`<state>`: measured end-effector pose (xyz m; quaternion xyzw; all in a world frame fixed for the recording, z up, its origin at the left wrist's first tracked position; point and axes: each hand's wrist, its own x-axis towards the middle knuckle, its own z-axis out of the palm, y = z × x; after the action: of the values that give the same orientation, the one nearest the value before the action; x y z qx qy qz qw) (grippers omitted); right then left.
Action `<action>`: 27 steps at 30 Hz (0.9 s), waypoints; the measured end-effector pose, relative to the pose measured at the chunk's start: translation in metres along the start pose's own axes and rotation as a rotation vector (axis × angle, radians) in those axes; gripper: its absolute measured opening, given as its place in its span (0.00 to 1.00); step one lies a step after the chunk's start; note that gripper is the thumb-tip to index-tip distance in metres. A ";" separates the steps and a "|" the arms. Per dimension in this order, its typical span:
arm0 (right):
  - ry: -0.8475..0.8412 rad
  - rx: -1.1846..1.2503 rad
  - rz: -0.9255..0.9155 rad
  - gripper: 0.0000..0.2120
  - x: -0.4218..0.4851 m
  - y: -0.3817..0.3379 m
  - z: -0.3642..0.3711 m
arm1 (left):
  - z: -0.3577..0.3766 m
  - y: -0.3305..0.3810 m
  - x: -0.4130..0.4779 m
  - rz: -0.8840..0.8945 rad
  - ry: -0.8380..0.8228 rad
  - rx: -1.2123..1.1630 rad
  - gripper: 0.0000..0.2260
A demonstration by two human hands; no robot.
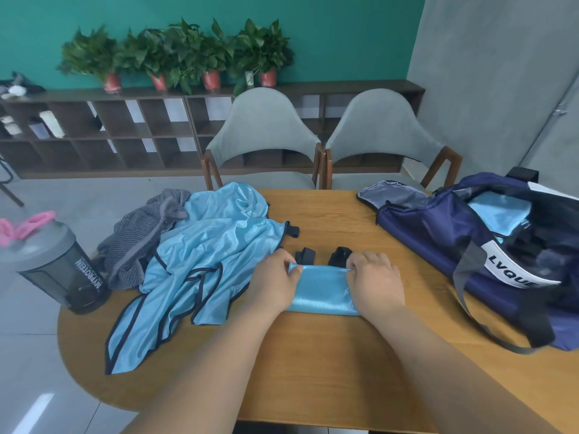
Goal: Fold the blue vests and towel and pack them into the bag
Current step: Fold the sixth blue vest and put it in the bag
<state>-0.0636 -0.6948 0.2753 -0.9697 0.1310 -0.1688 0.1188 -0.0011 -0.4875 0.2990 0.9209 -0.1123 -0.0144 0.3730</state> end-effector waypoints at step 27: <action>-0.375 -0.076 -0.130 0.33 -0.026 -0.007 0.002 | 0.029 -0.012 -0.021 0.351 -0.258 0.551 0.33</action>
<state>-0.0848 -0.6798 0.2675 -0.9943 0.0502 0.0124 0.0935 -0.0224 -0.4940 0.2689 0.9442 -0.3149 -0.0355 0.0898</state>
